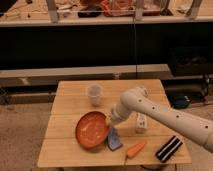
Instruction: Drag the ceramic bowl in a circle
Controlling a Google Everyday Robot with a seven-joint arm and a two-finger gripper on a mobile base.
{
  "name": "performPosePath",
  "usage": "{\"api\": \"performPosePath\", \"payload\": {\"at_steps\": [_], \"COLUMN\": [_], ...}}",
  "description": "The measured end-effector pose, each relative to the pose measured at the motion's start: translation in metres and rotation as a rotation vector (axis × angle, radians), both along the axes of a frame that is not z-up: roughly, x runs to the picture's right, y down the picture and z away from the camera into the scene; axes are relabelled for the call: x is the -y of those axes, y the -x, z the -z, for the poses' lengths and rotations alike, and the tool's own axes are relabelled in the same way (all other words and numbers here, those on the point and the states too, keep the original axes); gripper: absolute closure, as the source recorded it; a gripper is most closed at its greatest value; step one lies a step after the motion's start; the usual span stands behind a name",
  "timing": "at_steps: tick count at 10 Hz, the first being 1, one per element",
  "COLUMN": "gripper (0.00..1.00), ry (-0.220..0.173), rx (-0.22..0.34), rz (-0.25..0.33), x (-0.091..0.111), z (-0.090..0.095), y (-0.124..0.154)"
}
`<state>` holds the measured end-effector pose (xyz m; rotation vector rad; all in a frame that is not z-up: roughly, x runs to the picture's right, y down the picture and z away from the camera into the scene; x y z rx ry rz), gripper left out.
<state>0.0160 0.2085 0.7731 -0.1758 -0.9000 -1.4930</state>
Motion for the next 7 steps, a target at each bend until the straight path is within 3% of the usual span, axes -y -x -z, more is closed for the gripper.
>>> {"api": "performPosePath", "payload": {"at_steps": [1, 4, 7], "gripper": [1.0, 1.0, 1.0], "ry": [0.006, 0.02, -0.001], "rx": [0.017, 0.095, 0.175], "rz": [0.027, 0.139, 0.244], "x": [-0.007, -0.027, -0.03], "z": [0.004, 0.01, 0.007], "y": [0.01, 0.074, 0.141]}}
